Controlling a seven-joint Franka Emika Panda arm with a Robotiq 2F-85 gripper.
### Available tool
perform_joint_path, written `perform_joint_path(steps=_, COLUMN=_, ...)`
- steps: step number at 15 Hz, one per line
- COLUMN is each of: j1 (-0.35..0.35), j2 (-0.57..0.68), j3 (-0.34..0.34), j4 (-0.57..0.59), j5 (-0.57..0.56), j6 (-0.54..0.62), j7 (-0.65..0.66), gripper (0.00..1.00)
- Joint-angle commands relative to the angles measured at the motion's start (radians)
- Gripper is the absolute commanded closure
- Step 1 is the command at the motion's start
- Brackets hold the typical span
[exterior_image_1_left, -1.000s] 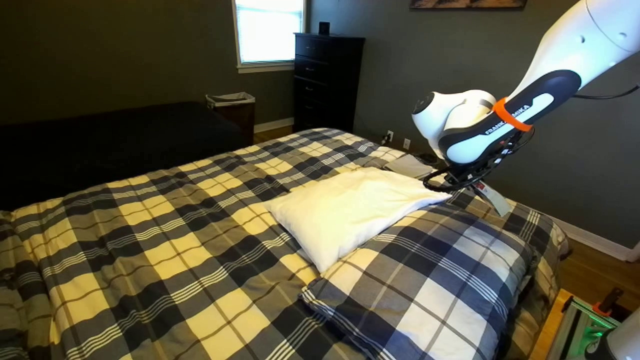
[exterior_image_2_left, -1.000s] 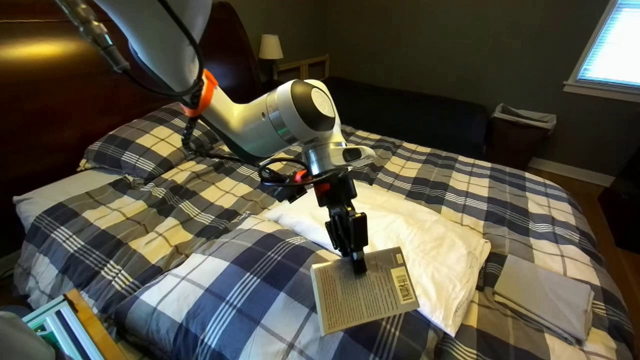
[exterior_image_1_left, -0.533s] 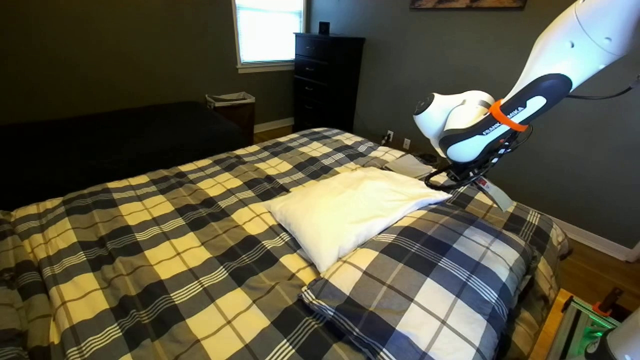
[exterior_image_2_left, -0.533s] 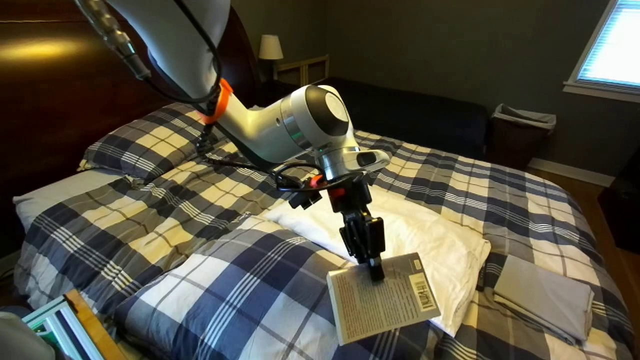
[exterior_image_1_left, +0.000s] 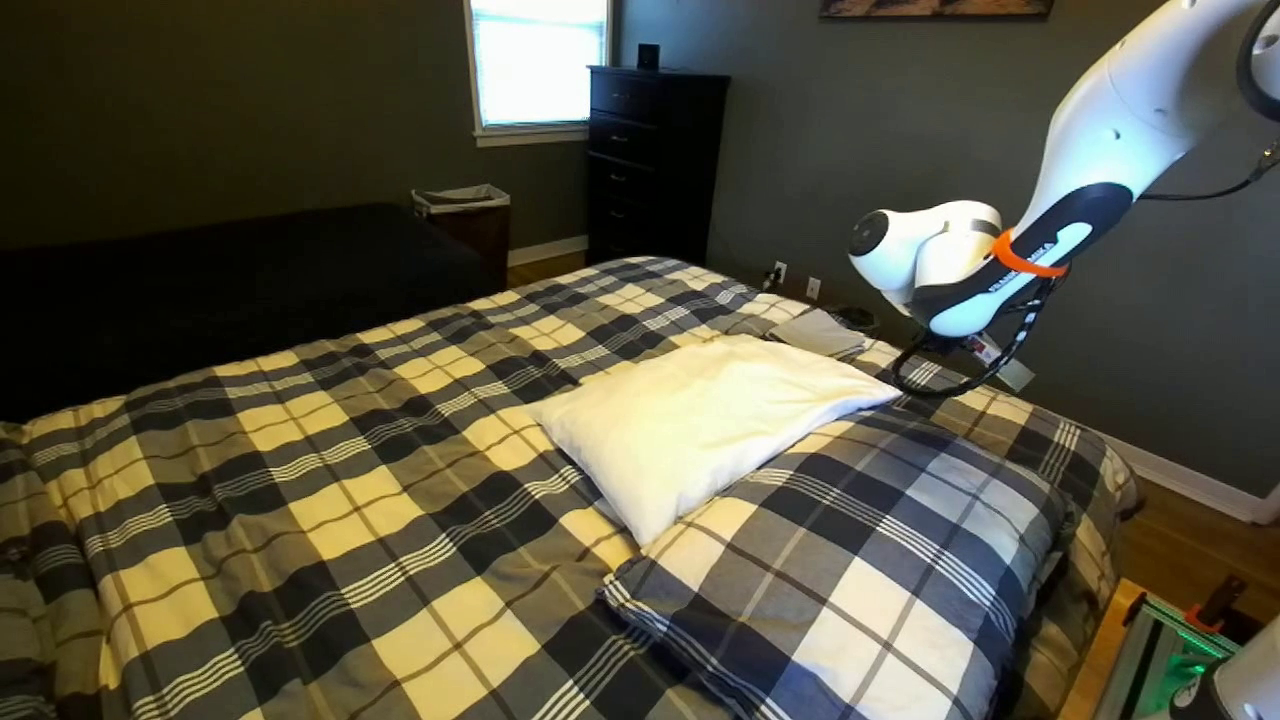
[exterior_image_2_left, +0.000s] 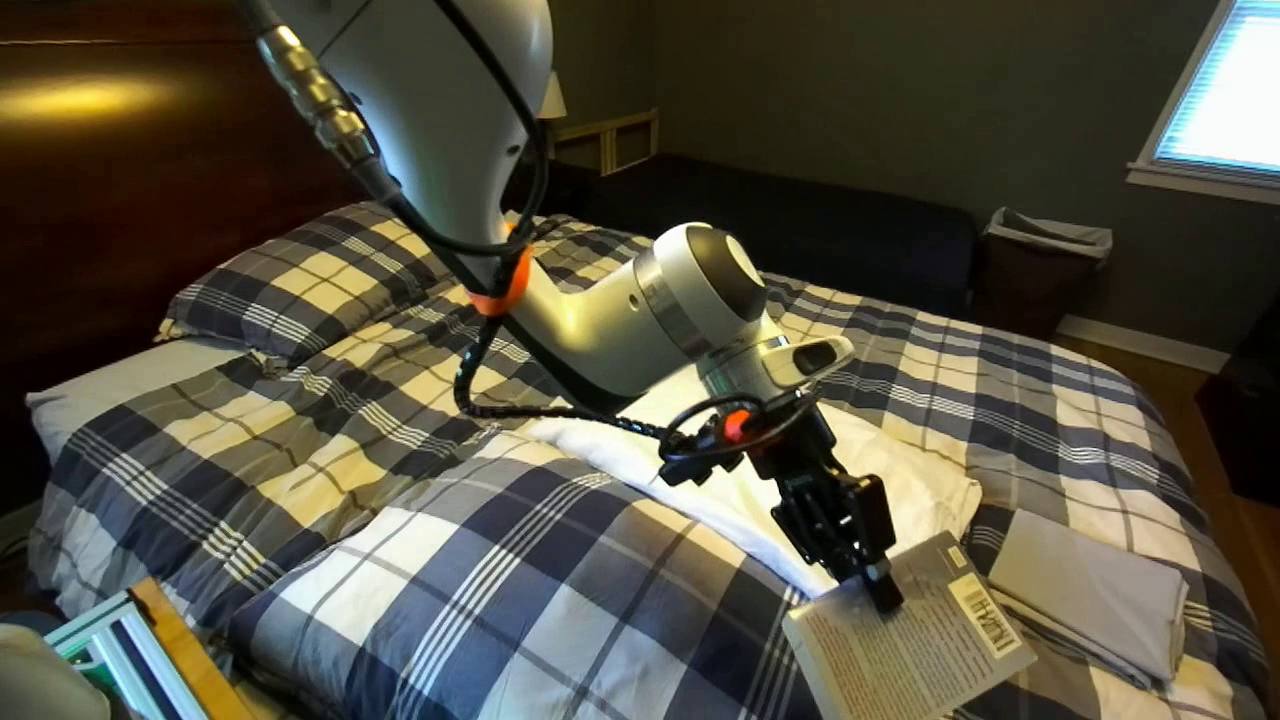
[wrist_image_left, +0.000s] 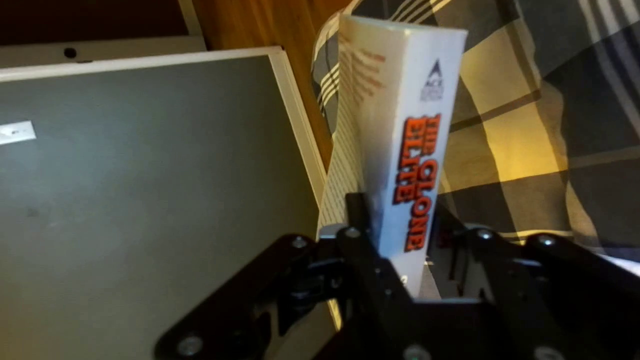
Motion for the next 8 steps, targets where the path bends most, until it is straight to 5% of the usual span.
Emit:
perform_joint_path(steps=1, j1=-0.057, j2=0.047, j3=-0.01, j4=0.025, j5=-0.105, j6=0.145, j7=-0.012, gripper=0.92)
perform_joint_path(steps=8, j1=-0.2, j2=0.188, j3=-0.037, j4=0.161, j5=-0.009, j6=0.366, j7=-0.194, gripper=0.92)
